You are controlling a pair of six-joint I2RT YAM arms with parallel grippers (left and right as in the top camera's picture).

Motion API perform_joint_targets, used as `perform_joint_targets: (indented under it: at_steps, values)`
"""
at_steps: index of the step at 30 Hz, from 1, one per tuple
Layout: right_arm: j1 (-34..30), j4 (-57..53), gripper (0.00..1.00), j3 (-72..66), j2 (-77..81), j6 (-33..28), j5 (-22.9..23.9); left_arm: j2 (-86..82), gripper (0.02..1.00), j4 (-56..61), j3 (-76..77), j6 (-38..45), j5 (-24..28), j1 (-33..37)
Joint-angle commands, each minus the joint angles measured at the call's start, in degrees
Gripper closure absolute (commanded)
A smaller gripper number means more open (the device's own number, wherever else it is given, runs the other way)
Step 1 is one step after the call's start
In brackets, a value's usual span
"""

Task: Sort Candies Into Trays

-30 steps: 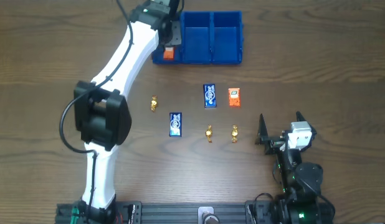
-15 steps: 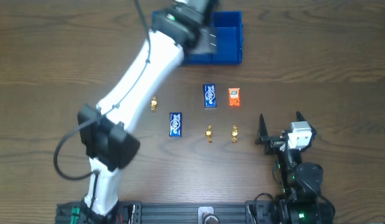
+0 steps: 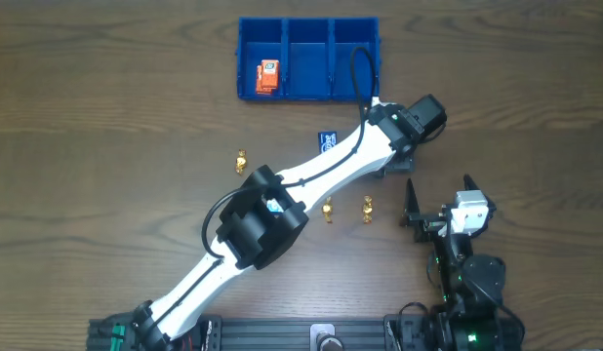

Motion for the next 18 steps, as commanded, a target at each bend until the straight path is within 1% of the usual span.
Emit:
perform_joint_targets:
  at_steps: [1,6,7,13,15,17,18]
  values:
    - [-0.31,-0.31,0.003,-0.15,-0.31,-0.83,-0.26,-0.22,0.215,0.02,0.15,-1.2,0.81,0.87]
    - [-0.31,-0.31,0.003,-0.13,-0.31,-0.83,-0.26,-0.22,0.22,-0.07,-0.17,-1.49,1.11,2.58]
    - [-0.31,-0.31,0.003,-0.13,-0.31,-0.83,-0.26,-0.22,0.229,-0.17,-0.2,-1.46,1.9,3.1]
    - [-0.31,-0.31,0.003,-0.13,-0.31,-0.81,-0.26,1.7,0.272,-0.13,-0.76,-1.25,2.8,3.76]
    - [-0.31,-0.31,0.003,-0.15,-0.31,-0.83,-0.26,2.32,0.345,-0.09,-0.76,-1.29,3.39,3.78]
    - [-0.31,-0.31,0.003,-0.13,-0.31,-0.83,-0.26,2.49,0.496,0.11,-0.76,-1.49,3.58,3.76]
    - [-0.31,-0.31,0.003,-0.15,-0.31,-0.83,-0.26,2.49,0.511,0.35,-0.76,-1.49,3.58,3.8]
